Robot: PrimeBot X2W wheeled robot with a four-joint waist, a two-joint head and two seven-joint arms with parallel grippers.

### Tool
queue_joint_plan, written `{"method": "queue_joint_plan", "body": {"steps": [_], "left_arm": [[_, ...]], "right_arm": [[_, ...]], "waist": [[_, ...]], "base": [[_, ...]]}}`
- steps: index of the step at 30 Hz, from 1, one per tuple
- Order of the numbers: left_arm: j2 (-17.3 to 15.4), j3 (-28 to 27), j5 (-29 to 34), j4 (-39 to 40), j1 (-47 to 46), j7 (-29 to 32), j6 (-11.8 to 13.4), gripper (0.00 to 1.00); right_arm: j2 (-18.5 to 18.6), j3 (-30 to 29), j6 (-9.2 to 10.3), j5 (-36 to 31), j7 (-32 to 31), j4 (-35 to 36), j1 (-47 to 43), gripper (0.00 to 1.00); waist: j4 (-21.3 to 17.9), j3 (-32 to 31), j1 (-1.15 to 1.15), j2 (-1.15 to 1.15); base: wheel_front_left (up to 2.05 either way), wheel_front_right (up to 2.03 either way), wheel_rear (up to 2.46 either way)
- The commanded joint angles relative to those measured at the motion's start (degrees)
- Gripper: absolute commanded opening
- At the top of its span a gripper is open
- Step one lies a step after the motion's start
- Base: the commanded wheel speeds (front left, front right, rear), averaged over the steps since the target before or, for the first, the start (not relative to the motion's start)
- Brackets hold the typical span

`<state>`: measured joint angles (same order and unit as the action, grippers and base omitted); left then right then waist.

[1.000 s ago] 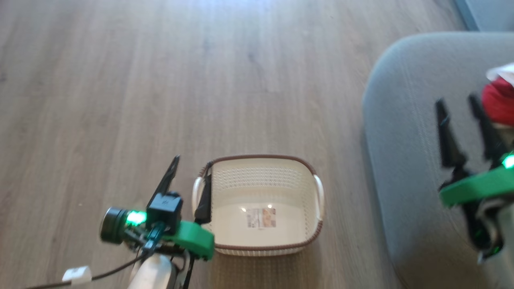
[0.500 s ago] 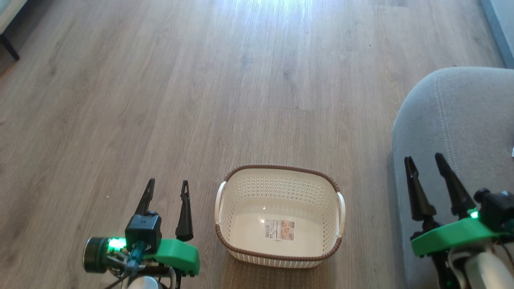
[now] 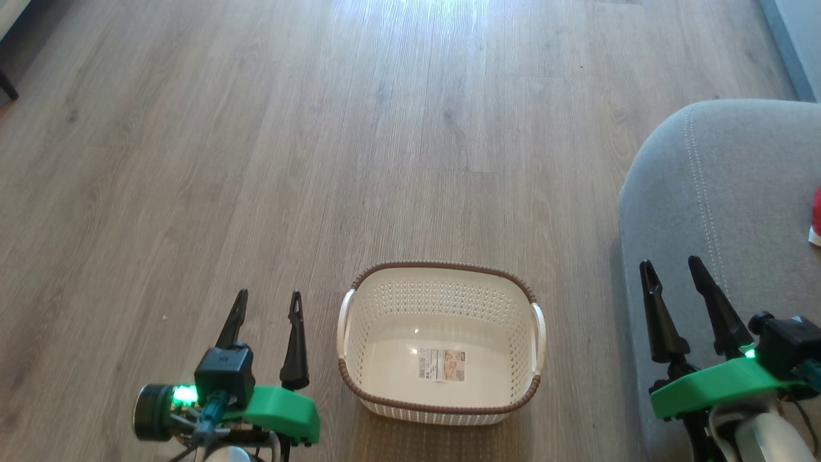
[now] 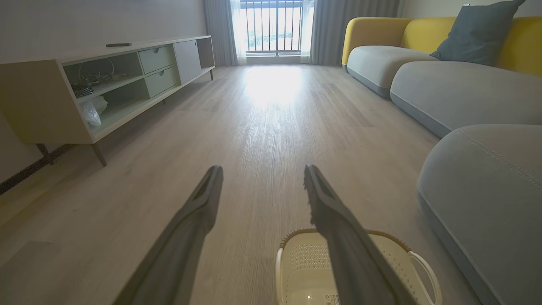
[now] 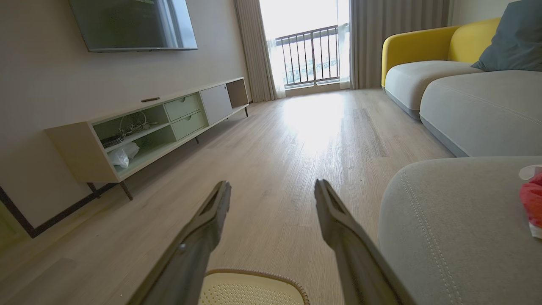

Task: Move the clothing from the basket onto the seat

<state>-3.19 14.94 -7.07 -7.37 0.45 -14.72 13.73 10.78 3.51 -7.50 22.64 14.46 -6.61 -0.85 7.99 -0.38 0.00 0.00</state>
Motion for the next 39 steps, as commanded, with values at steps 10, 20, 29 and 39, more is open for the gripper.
{"method": "queue_joint_plan", "body": {"steps": [10, 20, 29, 39], "left_arm": [[0.31, -2.23, -2.80, 2.19, -0.92, -0.28, -3.13, 1.00], [0.31, -2.78, -4.54, 2.12, -0.85, -0.28, -5.04, 1.00], [0.31, -2.83, -5.63, 1.71, -1.00, -0.28, -5.62, 1.00], [-0.20, -0.65, -8.92, -3.17, 1.90, 0.51, -5.93, 0.00]], "right_arm": [[0.33, 0.39, 0.01, 0.67, 0.53, 1.35, 1.53, 1.00], [0.32, 0.56, 0.01, 0.87, 0.53, 1.15, 1.55, 1.00], [0.44, 0.44, 0.01, 0.97, 0.53, 0.82, 1.79, 1.00], [-0.90, 0.05, 0.00, 3.13, -0.85, -4.29, -0.61, 0.00]], "waist": [[-0.40, -0.05, 0.00, 0.00], [-0.67, -0.06, 0.00, 0.00], [-0.99, 0.26, 0.00, 0.00], [-1.32, 0.41, 0.00, 0.00]], "base": [[0.00, 0.00, 0.00], [0.00, 0.00, 0.00], [0.00, 0.00, 0.00], [0.00, 0.00, 0.00]]}}
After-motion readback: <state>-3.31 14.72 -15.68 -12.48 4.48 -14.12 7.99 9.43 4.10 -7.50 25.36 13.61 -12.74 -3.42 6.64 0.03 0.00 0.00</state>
